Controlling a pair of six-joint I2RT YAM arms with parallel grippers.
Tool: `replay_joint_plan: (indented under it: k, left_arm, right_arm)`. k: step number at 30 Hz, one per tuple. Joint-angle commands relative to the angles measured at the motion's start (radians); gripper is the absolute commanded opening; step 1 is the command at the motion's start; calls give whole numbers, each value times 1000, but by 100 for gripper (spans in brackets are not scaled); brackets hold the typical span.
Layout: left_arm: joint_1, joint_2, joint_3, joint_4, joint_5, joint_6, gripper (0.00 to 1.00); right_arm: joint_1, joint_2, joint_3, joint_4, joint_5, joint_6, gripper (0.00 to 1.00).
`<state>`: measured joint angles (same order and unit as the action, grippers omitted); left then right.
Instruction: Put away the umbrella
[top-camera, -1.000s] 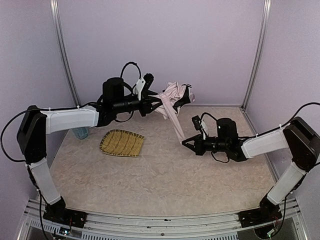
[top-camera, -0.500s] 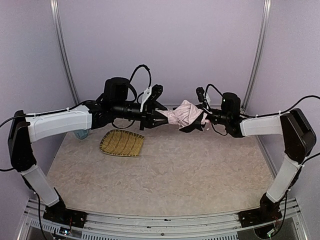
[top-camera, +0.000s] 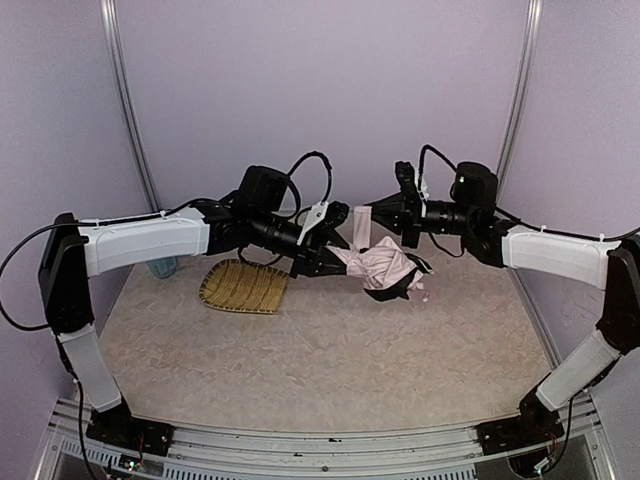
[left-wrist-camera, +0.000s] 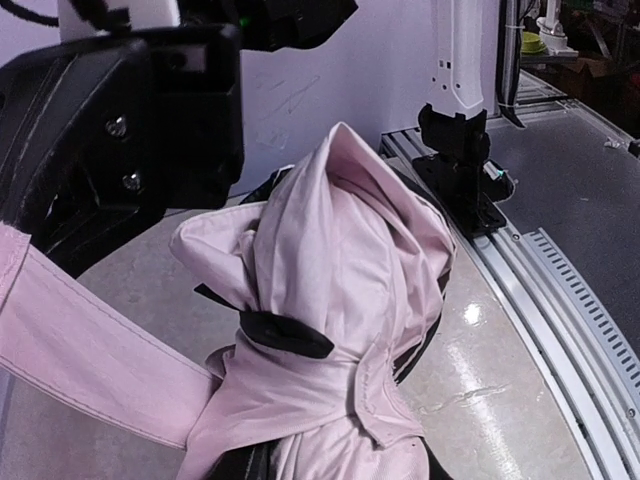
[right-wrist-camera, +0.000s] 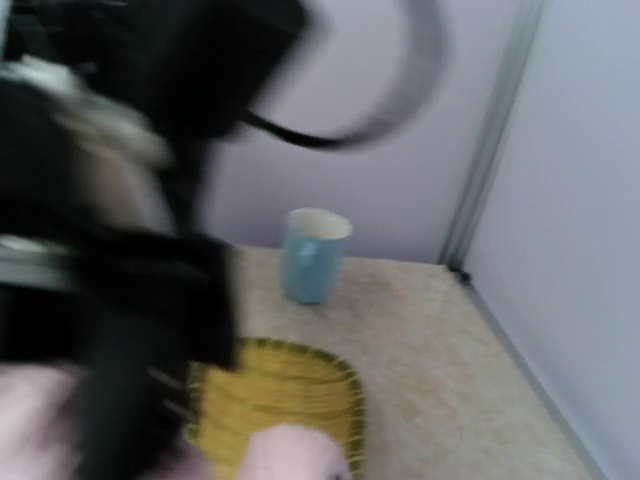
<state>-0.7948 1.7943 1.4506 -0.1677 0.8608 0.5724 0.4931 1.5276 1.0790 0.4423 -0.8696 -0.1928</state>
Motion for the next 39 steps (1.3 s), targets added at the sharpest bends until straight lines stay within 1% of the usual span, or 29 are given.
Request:
replay_joint_plan:
  k: [1, 5, 8, 12, 16, 19, 21, 24, 27, 32, 35, 39]
  left_arm:
    - [-2, 122, 3, -233, 107, -107, 0]
    - [47, 145, -26, -98, 106, -266, 0]
    - [68, 190, -23, -50, 109, -326, 0]
    - [78, 265, 2, -39, 104, -366, 0]
    - [107, 341, 9, -3, 103, -428, 0]
    - [133, 379, -1, 8, 96, -442, 0]
    - [143, 405, 3, -2, 84, -429, 0]
    - [154, 461, 29, -13, 78, -430, 0]
    - [158, 513, 60, -15, 68, -432, 0]
    - [159, 566, 85, -25, 69, -407, 0]
    - [163, 590, 86, -24, 61, -398, 0]
    - [179, 607, 65, 40, 38, -436, 0]
  right_arm:
    - [64, -144, -56, 86, 61, -91, 0]
    - [168, -225, -170, 23, 137, -197, 0]
    - [242, -268, -223, 7, 173, -221, 0]
    - [336, -270, -268, -13, 220, -239, 0]
    - [430, -236, -306, -97, 322, -300, 0]
    - [505, -248, -350, -153, 465, -405, 0]
    - [538, -262, -382, -163, 487, -461, 0]
    - [577, -243, -416, -187, 524, -544, 0]
    - [622, -175, -414, -206, 568, -637, 0]
    - [634, -89, -417, -159, 636, -704, 0]
    - [634, -66, -416, -105, 621, -746, 0]
    - [634, -5, -393, -137, 590, -738, 0]
